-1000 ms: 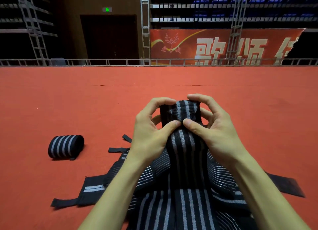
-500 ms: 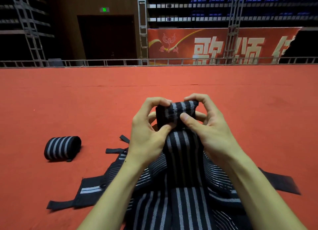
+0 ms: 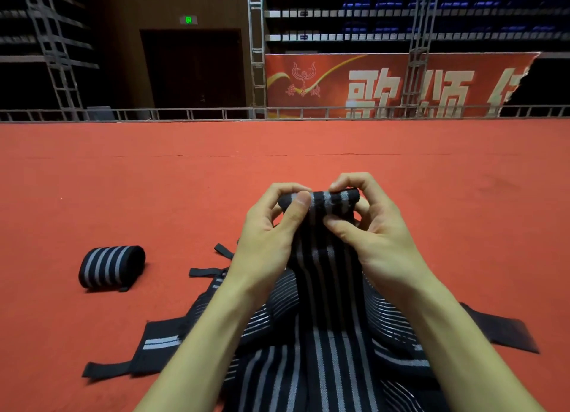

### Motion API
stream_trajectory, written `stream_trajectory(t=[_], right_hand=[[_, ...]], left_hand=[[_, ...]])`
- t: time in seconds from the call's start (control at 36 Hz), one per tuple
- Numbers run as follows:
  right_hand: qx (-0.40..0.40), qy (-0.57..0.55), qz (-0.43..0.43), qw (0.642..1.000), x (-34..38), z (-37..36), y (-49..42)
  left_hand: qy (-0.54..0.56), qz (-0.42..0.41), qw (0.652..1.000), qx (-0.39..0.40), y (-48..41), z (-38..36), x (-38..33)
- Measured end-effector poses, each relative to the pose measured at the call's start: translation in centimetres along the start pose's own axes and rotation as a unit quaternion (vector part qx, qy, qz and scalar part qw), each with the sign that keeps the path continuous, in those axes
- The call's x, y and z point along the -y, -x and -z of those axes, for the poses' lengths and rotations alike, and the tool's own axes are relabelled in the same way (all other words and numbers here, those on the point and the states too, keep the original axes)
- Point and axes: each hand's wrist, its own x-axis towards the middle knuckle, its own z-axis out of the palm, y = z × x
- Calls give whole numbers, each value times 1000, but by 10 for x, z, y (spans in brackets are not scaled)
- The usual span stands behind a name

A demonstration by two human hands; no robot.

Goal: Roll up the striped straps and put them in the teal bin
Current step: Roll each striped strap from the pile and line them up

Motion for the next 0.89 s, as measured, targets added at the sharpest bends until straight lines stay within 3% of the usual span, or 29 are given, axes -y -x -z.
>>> stream_trajectory(t=[0.22,0.36,0.61,0.78,0.89], right_hand=[[-7,-60,-78,995,4,6,-1],[-23,-10,-44,999,5,5,-1],[7,22,-7,1000,3,5,-1],[-23,-34,-22,999,3,9,-3],[-2,14,-47,999,5,11,-3]], left_hand=[[32,-59,997,-23,2,-1,1],[13,-86,996,2,3,-3,4],[30,-3,999,18,1,-4,7],[-23,-36,999,24,0,-1,8],[-24,-42,998,47,4,-4,8]])
